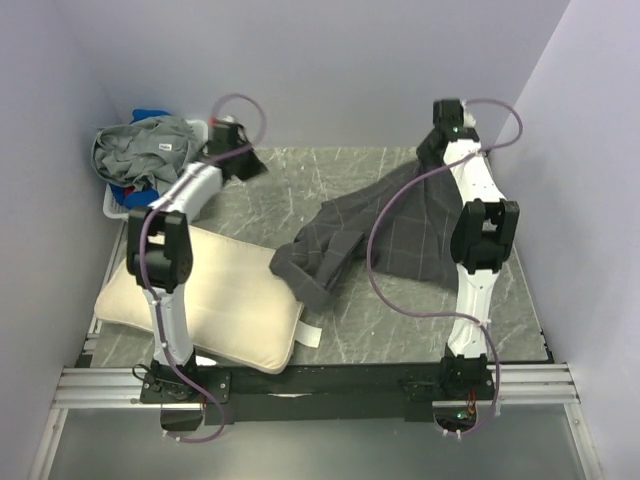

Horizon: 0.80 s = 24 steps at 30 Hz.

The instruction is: Put the pillow into the pillowcase

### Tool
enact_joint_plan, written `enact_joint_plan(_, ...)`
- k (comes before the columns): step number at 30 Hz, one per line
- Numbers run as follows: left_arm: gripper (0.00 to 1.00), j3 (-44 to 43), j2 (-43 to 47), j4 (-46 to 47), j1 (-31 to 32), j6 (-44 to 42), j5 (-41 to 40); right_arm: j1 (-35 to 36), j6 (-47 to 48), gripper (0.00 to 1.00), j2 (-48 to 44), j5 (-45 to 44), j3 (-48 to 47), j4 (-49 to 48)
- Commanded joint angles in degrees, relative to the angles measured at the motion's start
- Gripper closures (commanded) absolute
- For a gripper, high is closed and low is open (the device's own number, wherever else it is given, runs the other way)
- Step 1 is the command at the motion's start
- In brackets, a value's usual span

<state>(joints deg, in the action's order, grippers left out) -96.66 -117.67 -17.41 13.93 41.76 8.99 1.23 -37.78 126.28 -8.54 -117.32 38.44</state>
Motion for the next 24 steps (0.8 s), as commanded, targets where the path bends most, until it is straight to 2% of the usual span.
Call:
enact_joint_plan(1, 0.99, -8.9, 3.3, -3.4, -3.3, -0.8, -1.0, 2.4, 7.4, 0.52, 7.4, 1.1, -18.7, 9.9)
enact_joint_plan(2, 0.99, -10.1, 2.5, -4.7, -3.2, -1.3, -0.2, 2.6, 7.9, 0.43, 7.8, 0.4, -20.4, 10.6)
enact_joint_plan(4, 0.73, -8.1, 2.8, -3.4, -3.2, -1.2, 1.8, 3.2, 8.6, 0.29, 4.9, -1.1, -17.1, 9.8)
enact_joint_plan(5, 0.51, -5.8, 4.0, -1.2, -2.8, -0.8, 2.6, 3.9, 8.8, 0.25, -0.4, -2.2, -9.5, 8.5)
enact_joint_plan(7, 0.42, 0.1, 8.1, 0.8, -1.8, 0.2, 1.5, 4.3, 7.0, 0.22, -7.1, -5.2, 0.5, 3.8)
enact_joint_plan(8, 0.36, 1.6, 9.2, 0.9, -0.2, 0.4, -0.8, 4.1, 6.1, 0.21, -14.3, -5.1, 12.4, 1.1)
enact_joint_plan(9, 0.35, 3.3, 11.3, 1.2, 0.7, 0.5, -2.0, 4.0, 5.3, 0.22, -18.0, -5.0, 18.4, -1.5)
enact_joint_plan(10, 0.34, 6.5, 12.3, 1.4, 1.7, 0.8, -3.3, 3.8, 3.8, 0.22, -21.2, -5.3, 28.5, -5.3)
enact_joint_plan(12, 0.34, 11.7, 15.1, 2.4, 4.8, 1.7, -7.3, 3.3, 1.8, 0.22, -29.6, -4.7, 38.0, -8.9)
enact_joint_plan(13, 0.34, 13.6, 16.0, 3.5, 5.8, 1.8, -7.8, 3.0, 1.5, 0.22, -32.3, -2.9, 46.6, -13.3)
enact_joint_plan(16, 0.34, 17.6, 17.2, 4.1, 10.7, 1.7, -12.6, 3.3, -0.8, 0.21, -40.0, 4.0, 59.9, -19.9)
enact_joint_plan(19, 0.35, 21.4, 17.3, 5.9, 13.0, 2.5, -12.1, 3.6, -4.0, 0.21, -44.1, 2.7, 69.1, -22.8)
enact_joint_plan(24, 0.36, 23.3, 16.5, 7.1, 14.9, 1.6, -11.0, 3.4, -9.4, 0.21, -48.2, 2.4, 77.1, -26.3)
